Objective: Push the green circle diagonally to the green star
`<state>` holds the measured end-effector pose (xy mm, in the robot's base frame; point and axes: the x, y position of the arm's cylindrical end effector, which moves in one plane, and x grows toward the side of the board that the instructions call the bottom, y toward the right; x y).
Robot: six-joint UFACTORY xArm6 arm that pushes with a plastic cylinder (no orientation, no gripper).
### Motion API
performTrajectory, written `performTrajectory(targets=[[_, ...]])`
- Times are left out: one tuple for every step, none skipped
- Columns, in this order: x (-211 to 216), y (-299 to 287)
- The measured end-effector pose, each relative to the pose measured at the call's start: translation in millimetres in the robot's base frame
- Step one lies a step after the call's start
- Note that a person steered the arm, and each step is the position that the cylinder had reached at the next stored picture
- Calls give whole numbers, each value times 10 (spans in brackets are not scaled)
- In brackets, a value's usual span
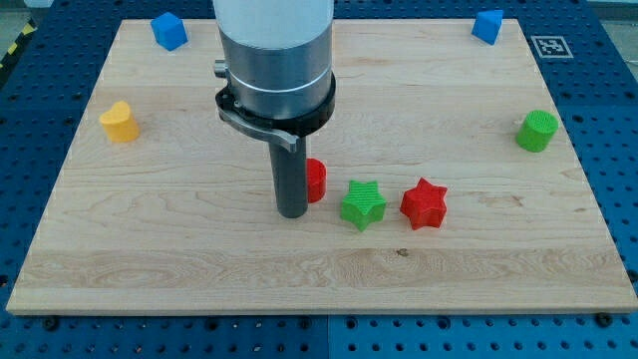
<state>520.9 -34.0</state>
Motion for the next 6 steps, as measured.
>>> performTrajectory(targets=[[-7, 0], [-40, 0], [-50, 0], [-50, -17], [-51, -399], [-69, -870]])
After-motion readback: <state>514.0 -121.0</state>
